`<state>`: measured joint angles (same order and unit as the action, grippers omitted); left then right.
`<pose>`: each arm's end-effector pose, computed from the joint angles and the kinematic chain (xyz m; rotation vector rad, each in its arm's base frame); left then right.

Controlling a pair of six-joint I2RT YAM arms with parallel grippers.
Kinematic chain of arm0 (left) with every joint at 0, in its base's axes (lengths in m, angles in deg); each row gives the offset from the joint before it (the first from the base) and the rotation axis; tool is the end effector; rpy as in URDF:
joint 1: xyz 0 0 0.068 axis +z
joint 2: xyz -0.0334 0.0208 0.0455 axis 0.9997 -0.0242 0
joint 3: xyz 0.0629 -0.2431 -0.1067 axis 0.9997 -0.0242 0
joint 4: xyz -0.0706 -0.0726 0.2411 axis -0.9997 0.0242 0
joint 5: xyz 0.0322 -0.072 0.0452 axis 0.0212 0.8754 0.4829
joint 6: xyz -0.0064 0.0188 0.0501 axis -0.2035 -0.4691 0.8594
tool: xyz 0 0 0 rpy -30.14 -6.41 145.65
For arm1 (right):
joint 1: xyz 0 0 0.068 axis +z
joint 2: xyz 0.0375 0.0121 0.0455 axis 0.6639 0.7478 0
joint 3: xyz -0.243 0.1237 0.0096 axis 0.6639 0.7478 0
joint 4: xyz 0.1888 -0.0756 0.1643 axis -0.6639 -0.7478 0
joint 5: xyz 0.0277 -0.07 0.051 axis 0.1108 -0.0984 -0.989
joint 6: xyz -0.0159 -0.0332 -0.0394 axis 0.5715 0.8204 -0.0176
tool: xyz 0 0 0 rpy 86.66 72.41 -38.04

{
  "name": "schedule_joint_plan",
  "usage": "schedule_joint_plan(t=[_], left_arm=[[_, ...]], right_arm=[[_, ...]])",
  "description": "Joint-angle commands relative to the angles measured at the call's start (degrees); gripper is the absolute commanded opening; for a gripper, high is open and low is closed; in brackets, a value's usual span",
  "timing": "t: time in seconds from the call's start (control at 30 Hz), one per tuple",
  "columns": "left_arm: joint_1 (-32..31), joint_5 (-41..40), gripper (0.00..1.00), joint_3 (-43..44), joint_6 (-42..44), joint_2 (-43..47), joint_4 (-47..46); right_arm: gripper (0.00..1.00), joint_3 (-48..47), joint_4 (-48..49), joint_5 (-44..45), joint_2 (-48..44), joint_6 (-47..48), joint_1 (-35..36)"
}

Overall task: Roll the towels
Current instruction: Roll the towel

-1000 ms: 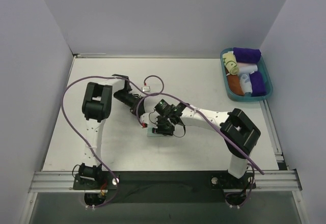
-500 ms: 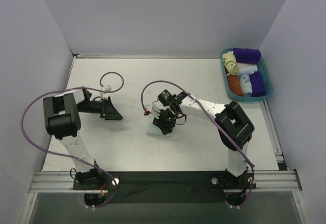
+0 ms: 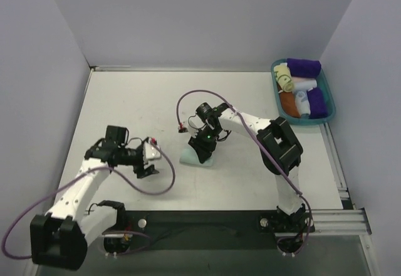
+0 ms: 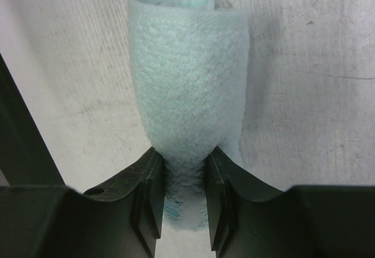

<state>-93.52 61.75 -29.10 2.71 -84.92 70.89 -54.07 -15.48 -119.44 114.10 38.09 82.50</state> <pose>0.1790 -0.0429 0.2261 1.4287 1.7876 -0.7252 0.2996 0.2874 0.1721 -1.6723 2.0829 0.9241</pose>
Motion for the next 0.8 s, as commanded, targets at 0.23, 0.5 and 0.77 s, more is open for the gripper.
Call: schedule_joint_plan(t=[0.23,0.5,0.77], left_arm=[[-29.1,-24.1,0.75,-8.0,4.2,1.9,-34.8],[-33.1,-28.8,0.75,-8.4,7.1,-10.9,-48.6],[-34.2,-28.2,0.67,-6.2,9.6,-19.9,-48.1]], right_arm=[[0.03,-3.2,-7.4,-2.9,5.8,0.0,-1.4],[0.03,-4.8,-9.0,-4.4,6.9,0.4,-1.9],[0.08,-5.9,-9.9,-5.0,6.8,0.7,-1.9]])
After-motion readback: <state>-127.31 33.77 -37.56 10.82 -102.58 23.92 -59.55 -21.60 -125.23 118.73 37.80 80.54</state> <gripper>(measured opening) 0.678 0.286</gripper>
